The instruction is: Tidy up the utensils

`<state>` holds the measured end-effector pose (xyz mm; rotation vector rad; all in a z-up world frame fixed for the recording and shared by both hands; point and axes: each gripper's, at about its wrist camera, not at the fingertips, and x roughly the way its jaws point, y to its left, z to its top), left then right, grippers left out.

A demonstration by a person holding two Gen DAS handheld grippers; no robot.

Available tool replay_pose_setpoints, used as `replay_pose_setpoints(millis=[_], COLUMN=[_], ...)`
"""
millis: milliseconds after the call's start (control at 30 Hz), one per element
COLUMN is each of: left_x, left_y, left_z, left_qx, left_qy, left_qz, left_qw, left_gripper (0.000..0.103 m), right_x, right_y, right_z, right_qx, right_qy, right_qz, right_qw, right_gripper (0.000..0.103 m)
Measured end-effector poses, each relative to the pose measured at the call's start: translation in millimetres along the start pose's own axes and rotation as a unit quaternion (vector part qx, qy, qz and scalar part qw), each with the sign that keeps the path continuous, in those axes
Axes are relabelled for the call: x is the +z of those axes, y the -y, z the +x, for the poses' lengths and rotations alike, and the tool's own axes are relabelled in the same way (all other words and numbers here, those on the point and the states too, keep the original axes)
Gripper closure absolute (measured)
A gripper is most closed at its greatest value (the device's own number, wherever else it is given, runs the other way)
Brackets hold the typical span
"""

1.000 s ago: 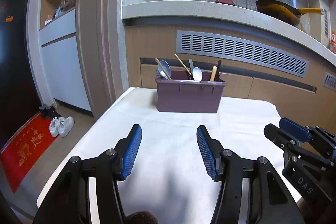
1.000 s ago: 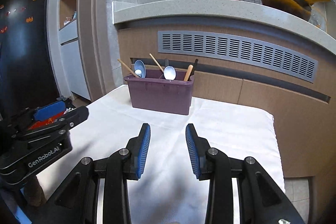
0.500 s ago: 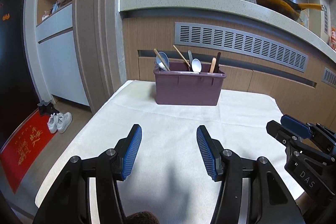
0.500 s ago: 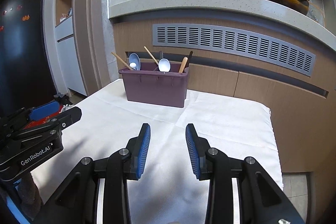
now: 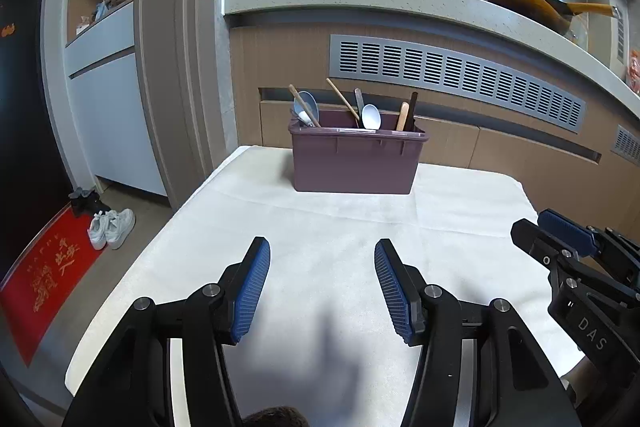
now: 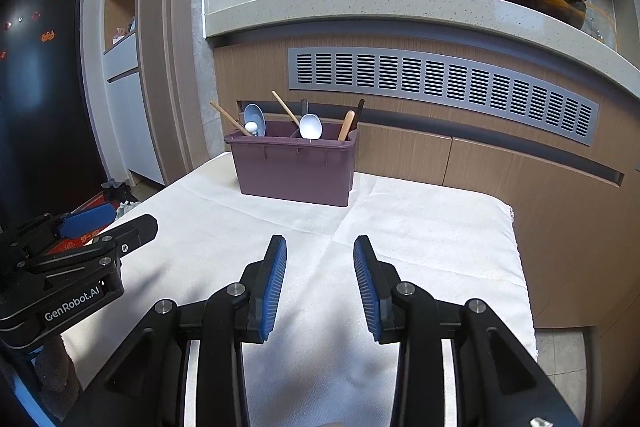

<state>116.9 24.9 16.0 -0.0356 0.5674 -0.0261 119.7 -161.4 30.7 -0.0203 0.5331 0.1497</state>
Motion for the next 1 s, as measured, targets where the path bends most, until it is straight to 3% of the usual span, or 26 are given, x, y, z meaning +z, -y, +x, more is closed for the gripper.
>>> replay_pose_setpoints(millis=[1000], left_x=[-1.6], left_y=[1.7], left_z=[-1.3], left_qx=[0.006], left_qy=[-0.009], left_qz=[0.003], left_qw=[0.9999], left_gripper=[0.048], right_x=[-0.7], right_y=[4.7], right_z=[-0.2], right_qx=[0.001], right_qy=[-0.001], right_qz=[0.005], right_qw=[1.000], right_gripper=[0.069])
